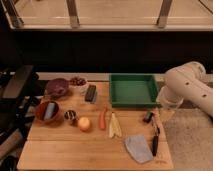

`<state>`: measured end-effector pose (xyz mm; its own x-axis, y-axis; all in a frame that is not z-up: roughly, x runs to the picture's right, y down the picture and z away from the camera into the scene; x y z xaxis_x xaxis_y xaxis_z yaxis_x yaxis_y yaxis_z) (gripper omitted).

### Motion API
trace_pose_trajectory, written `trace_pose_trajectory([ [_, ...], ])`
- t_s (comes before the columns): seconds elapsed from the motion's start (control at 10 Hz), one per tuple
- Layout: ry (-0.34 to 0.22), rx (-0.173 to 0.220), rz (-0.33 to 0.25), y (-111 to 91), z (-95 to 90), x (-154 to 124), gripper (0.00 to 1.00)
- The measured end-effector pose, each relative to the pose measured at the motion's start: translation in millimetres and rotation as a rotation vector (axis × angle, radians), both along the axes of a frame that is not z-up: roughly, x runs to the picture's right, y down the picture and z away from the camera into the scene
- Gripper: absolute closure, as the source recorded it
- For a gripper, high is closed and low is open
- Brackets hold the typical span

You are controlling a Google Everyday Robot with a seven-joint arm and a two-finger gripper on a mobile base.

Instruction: Place sponge in tray

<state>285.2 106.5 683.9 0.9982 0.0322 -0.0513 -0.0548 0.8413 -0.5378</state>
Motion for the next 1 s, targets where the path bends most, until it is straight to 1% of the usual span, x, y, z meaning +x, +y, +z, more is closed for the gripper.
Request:
trace_pose_trajectory([
  [0.2, 0.0, 0.0, 0.0, 0, 0.1, 0, 0.35],
  [0.3, -0.003, -0.002, 0.016, 0, 2.6, -1, 0.35],
  [0.4, -0.03, -0.009, 0.061, 1, 8.1, -7, 0.35],
  [0.5, -0.082, -0.017, 0.122, 2, 14.6, -19, 0.35],
  [0.6, -0.106, -0.028, 0.147, 4, 18.2, -25, 0.35],
  [0.8, -0.184, -0.072, 0.199, 5, 30.7, -51, 0.35],
  [0.9, -0.215, -0.09, 0.222, 6, 35.0, -59, 0.35],
  [1.0, -0.225, -0.098, 0.229, 8, 35.7, -62, 0.35],
])
